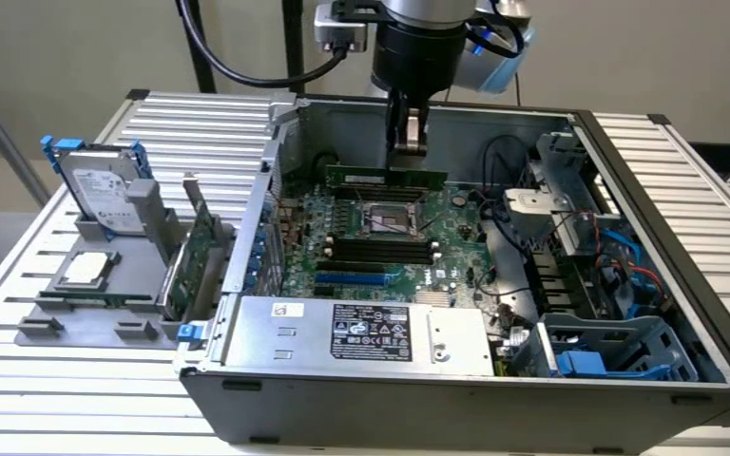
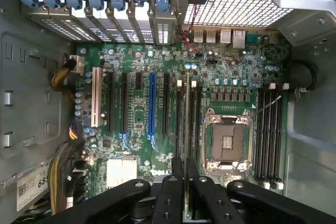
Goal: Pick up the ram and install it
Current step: 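Insert the ram into the slot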
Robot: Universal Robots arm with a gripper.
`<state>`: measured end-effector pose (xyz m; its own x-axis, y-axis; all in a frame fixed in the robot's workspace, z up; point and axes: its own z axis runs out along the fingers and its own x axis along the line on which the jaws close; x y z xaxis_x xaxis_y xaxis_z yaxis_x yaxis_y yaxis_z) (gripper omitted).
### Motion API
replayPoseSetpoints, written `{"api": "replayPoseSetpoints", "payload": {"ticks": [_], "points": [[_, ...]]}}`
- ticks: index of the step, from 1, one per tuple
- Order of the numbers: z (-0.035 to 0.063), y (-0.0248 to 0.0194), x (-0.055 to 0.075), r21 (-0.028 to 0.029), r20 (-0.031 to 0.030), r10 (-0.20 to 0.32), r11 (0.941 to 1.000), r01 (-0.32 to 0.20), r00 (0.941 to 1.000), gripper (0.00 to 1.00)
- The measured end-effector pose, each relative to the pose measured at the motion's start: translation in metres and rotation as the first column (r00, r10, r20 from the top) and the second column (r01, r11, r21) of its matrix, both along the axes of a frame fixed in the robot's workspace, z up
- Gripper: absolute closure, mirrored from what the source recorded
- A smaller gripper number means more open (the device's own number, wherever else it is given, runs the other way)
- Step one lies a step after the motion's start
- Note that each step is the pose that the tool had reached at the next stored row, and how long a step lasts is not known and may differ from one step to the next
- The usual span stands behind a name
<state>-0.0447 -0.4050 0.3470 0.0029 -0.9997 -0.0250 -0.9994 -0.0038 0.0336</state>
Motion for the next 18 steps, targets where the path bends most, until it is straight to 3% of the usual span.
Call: {"api": "replayPoseSetpoints", "payload": {"ticks": [9, 18], "points": [[-0.0008, 0.0000, 0.000, -0.0002, 0.0000, 0.000, 1.0000, 0.000, 1.0000, 1.00], [-0.0170, 0.0000, 0.000, -0.0004, 0.0000, 0.000, 1.0000, 0.000, 1.0000, 1.00]]}}
